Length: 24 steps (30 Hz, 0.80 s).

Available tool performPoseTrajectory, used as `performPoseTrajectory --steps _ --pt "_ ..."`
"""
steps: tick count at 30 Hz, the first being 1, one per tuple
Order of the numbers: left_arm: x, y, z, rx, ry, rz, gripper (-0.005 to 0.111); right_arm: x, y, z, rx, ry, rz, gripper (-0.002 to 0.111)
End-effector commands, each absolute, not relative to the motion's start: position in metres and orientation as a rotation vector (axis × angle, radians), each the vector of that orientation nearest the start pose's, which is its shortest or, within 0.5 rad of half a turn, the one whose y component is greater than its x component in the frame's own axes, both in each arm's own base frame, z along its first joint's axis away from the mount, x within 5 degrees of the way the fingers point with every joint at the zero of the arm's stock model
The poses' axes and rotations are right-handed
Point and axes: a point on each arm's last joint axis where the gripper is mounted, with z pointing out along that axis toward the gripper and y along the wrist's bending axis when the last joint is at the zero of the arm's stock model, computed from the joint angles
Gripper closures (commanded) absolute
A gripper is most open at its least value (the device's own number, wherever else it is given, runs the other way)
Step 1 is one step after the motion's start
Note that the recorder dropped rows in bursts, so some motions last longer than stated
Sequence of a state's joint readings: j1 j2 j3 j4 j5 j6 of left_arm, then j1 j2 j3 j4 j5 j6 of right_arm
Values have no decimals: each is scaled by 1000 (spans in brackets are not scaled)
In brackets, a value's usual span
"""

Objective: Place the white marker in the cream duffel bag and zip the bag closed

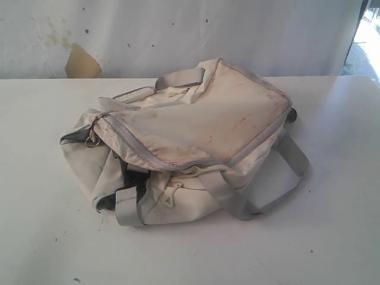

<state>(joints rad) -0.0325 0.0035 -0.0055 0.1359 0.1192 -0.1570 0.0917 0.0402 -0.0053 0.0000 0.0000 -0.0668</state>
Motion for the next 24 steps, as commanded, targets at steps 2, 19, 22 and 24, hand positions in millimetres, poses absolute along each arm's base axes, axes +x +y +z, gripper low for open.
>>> performPoseTrajectory --steps 2,19,22,24 --pt "56 -1 202 -8 1608 -38 107 60 6 211 -137 1520 12 108" --pt "56 -2 200 28 1631 -26 107 60 6 211 -137 1520 12 108" --pt "56 -2 200 21 1633 -32 107 60 6 211 -137 1520 12 108" --pt "56 -2 200 3 1633 -49 107 60 6 211 -137 1520 12 108"
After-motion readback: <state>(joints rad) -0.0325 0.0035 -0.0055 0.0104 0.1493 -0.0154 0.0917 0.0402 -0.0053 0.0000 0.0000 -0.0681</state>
